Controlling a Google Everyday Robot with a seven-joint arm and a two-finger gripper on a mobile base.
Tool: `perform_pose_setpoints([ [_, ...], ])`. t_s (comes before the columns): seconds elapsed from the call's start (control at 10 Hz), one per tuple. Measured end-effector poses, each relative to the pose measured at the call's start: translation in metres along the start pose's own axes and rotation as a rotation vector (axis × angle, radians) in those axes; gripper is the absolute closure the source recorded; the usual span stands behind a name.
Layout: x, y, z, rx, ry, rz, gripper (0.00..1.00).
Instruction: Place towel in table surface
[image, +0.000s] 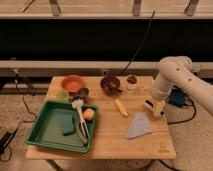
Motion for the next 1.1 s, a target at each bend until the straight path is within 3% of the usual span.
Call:
perform_pose_setpoints([
  [0.2, -0.009, 0.02, 0.037, -0.019, -0.011, -0.072, 0.2],
  [0.5, -0.019, 0.034, 0.074, -0.041, -0.014, -0.15, 0.2],
  [0.8, -0.016, 0.036, 0.102, -0.056, 0.0, -0.174, 0.2],
  [1.1, -0.013, 0.032, 0.116, -0.065, 0.011, -0.184, 0.2],
])
